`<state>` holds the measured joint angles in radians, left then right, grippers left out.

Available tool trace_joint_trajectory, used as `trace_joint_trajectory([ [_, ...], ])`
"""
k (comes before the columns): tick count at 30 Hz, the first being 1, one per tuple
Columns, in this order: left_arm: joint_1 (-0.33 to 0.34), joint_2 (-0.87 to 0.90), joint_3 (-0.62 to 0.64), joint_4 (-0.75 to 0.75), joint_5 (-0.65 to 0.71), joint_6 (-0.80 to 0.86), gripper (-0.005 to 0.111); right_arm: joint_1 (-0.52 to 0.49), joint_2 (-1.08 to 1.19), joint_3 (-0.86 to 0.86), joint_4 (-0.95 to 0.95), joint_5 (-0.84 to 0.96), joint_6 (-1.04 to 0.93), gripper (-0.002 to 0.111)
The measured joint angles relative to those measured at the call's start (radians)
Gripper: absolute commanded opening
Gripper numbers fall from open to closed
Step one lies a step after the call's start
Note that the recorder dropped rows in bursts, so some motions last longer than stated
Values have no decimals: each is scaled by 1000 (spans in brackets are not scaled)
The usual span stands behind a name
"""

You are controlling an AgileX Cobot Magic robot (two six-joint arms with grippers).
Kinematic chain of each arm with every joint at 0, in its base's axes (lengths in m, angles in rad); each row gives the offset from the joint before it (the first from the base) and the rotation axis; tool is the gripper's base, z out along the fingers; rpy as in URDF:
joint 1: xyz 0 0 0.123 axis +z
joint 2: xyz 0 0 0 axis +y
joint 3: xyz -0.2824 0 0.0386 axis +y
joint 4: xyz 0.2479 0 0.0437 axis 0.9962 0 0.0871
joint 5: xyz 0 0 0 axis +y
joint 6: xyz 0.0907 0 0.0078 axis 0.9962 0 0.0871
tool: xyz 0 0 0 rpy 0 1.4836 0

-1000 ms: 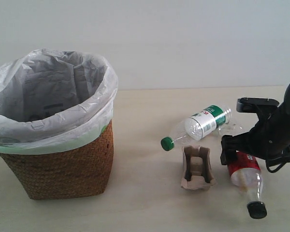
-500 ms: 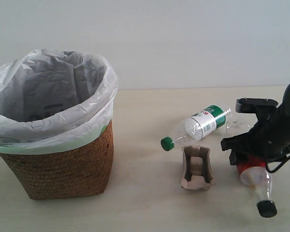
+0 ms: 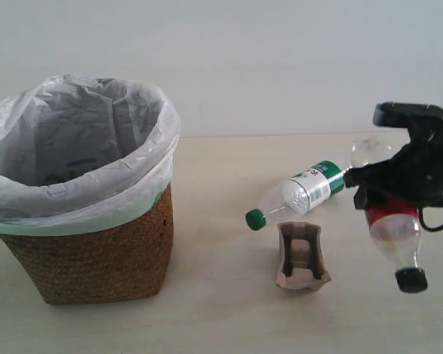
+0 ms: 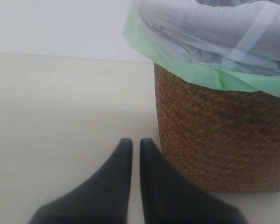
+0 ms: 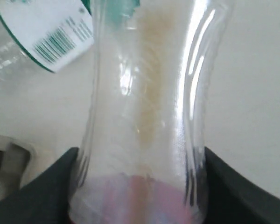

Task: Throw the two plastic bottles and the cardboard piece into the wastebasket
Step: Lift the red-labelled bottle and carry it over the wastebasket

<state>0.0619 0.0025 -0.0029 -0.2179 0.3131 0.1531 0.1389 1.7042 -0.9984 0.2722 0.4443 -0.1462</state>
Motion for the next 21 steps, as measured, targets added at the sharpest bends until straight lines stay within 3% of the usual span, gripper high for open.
trace_joint_trajectory([
  [7, 0, 0, 0, 0, 0, 0, 6, 0, -131, -189, -188, 165, 166, 0],
  [13, 0, 0, 0, 0, 0, 0, 6, 0, -156, -544, -387, 471, 253, 0],
  [21, 0, 0, 0, 0, 0, 0, 6, 0, -150, -635, -445, 575, 267, 0],
])
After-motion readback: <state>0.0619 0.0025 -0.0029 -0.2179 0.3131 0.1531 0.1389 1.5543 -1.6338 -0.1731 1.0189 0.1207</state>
